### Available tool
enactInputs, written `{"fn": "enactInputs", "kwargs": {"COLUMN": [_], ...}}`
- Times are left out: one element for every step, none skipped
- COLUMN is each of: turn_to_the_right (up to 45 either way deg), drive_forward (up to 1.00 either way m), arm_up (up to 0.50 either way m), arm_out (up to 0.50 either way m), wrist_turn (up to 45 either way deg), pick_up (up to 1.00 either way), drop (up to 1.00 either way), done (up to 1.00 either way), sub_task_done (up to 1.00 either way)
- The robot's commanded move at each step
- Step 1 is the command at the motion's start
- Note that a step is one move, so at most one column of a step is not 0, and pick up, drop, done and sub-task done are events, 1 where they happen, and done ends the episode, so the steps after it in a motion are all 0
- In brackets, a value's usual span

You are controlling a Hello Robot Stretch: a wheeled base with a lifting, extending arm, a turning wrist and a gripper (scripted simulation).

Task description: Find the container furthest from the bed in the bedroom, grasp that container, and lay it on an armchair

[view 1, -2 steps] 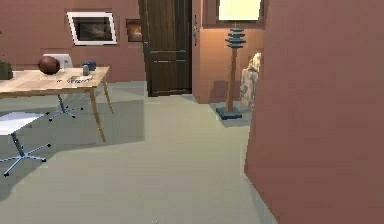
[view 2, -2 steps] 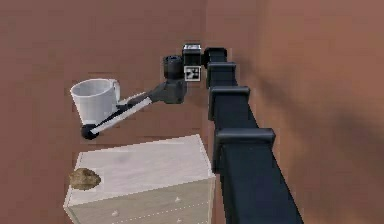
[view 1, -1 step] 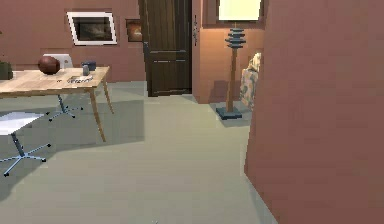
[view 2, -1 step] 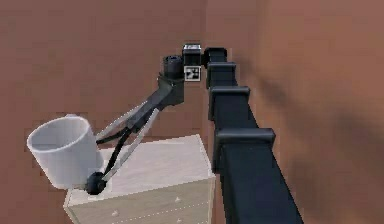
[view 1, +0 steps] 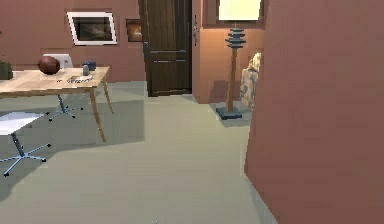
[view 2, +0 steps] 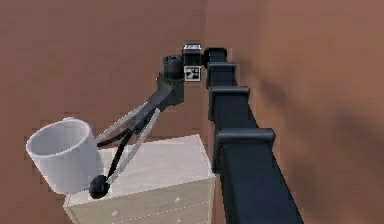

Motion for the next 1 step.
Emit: {"fn": "enactInputs", "kwargs": {"turn_to_the_right": [0.0], "drive_forward": [0.00], "arm_up": [0.00], "arm_out": [-0.28], "wrist_turn": [0.0], "pick_up": [0.00], "drop": [0.00], "done": [0.00], "sub_task_done": [0.00]}}
